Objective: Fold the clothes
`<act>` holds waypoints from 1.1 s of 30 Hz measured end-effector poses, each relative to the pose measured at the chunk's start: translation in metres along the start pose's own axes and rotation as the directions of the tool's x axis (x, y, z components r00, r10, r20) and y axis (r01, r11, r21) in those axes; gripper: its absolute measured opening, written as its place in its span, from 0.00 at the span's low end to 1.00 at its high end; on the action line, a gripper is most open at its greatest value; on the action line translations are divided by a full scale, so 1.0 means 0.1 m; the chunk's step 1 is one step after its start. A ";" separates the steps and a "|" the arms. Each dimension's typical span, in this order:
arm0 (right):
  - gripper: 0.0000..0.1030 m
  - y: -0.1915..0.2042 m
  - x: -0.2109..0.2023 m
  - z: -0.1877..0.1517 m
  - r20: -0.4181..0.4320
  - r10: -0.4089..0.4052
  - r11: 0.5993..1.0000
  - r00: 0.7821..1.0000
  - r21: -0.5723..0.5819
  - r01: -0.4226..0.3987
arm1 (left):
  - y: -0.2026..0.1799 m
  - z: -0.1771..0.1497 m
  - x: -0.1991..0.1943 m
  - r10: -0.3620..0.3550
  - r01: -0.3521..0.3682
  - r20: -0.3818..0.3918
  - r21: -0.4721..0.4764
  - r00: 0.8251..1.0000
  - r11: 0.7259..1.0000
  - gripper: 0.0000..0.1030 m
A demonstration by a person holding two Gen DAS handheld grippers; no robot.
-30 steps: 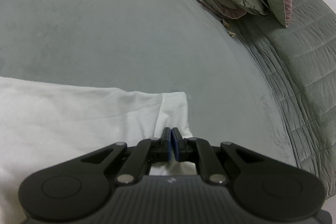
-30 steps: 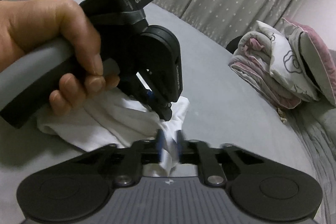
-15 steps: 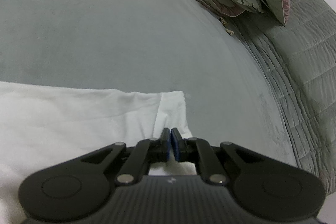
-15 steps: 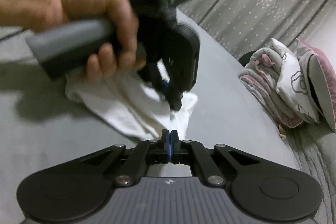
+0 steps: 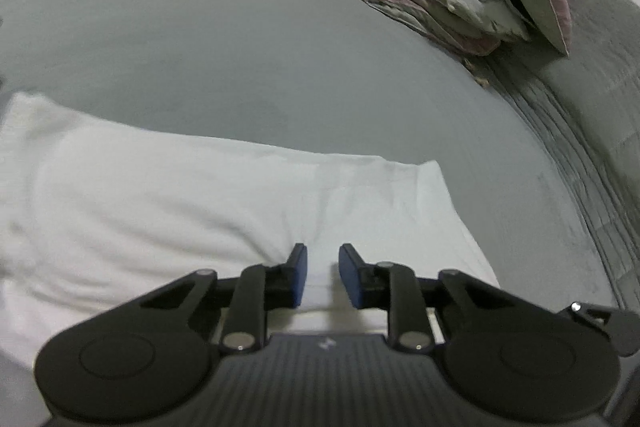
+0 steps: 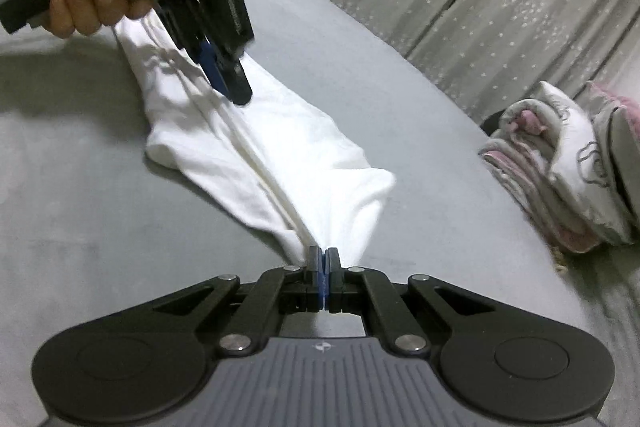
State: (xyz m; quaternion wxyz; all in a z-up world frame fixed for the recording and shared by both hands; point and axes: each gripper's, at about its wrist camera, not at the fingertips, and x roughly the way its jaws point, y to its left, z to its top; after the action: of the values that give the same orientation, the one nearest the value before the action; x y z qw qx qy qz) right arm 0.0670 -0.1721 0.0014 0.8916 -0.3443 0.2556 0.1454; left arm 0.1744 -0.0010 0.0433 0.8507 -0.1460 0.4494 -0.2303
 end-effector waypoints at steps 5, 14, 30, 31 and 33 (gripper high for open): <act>0.05 -0.12 -0.08 0.01 0.028 0.032 0.996 0.999 0.082 -0.034 | 0.17 -0.07 -0.22 0.051 -0.050 0.028 -0.017 0.998 0.999 0.24; 0.12 -0.96 -0.03 -0.14 0.115 0.098 0.792 0.989 0.592 -0.147 | 0.54 -0.15 -0.62 0.069 -0.052 0.119 -0.135 0.990 0.989 0.27; 0.10 -0.37 0.10 -0.07 0.013 0.122 0.923 0.992 0.365 -0.118 | 0.61 -0.14 -0.38 0.088 -0.065 0.116 -0.188 0.989 0.980 0.29; 0.05 -0.37 0.11 -0.07 0.008 0.116 0.924 0.993 0.366 -0.110 | 0.63 -0.14 -0.34 0.095 -0.073 0.110 -0.189 0.989 0.979 0.21; 0.04 -0.40 0.07 -0.07 0.012 0.109 0.923 0.994 0.371 -0.105 | 0.69 -0.15 -0.36 0.107 -0.085 0.102 -0.196 0.989 0.977 0.14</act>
State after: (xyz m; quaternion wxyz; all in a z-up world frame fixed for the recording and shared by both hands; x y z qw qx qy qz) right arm 0.0880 -0.2057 0.0143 0.9301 -0.1558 0.3009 0.1414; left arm 0.1624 0.0758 0.0292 0.8668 -0.2178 0.4274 -0.1361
